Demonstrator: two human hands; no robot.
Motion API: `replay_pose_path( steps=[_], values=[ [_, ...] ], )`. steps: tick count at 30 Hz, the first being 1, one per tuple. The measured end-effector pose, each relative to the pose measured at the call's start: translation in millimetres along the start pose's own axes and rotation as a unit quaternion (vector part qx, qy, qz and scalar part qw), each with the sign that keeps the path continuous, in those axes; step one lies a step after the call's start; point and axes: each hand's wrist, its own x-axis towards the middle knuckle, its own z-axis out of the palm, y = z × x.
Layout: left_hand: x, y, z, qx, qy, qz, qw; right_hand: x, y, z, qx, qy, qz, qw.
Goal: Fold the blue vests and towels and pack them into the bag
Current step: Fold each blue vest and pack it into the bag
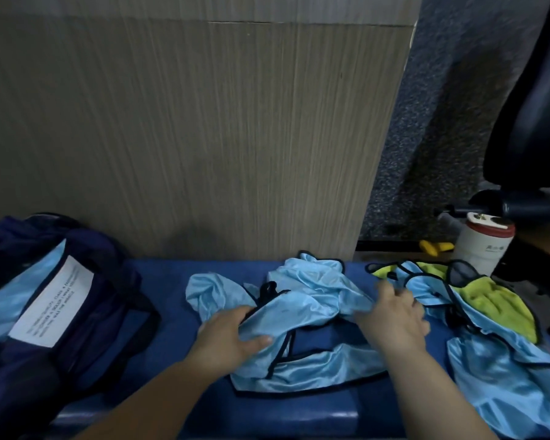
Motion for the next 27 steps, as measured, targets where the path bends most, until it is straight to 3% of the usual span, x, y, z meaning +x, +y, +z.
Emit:
replay_pose_path(
  steps=[2,4,6,8,9,11,13,16,20,23,25,27],
  values=[
    [1,-5,2,-0.011,0.019,-0.016,1.0,5,7,-1,0.011,-0.072,0.043,0.996],
    [3,-6,-3,-0.116,0.039,-0.042,0.992,11,11,1,0.032,-0.116,0.035,0.992],
    [2,-2,-11,-0.255,0.075,-0.089,0.96,16,14,3,0.093,-0.137,0.008,0.986],
    [4,-6,-21,-0.359,0.109,-0.142,0.916,19,13,2,0.246,-0.144,0.002,0.959],
    [5,-9,-27,-0.398,0.12,-0.16,0.895,19,11,0,0.355,-0.151,0.012,0.923],
    [8,-15,-41,-0.468,0.134,-0.175,0.856,18,10,-5,0.549,-0.192,0.046,0.812],
    [11,-18,-55,-0.544,0.149,-0.187,0.804,17,10,-11,0.641,-0.232,0.063,0.729],
    [13,-20,-71,-0.656,0.125,-0.199,0.717,17,9,-13,0.7,-0.256,0.079,0.662],
    [11,-25,-78,-0.71,0.109,-0.176,0.673,15,6,-6,0.745,-0.266,0.113,0.601],
    [10,-27,-76,-0.718,0.12,-0.154,0.669,16,5,0,0.713,-0.275,0.113,0.634],
    [8,-27,-76,-0.715,0.141,-0.149,0.669,15,6,4,0.632,-0.296,0.094,0.71],
    [5,-26,-77,-0.698,0.138,-0.133,0.69,13,8,4,0.482,-0.302,0.058,0.82]
  ],
)
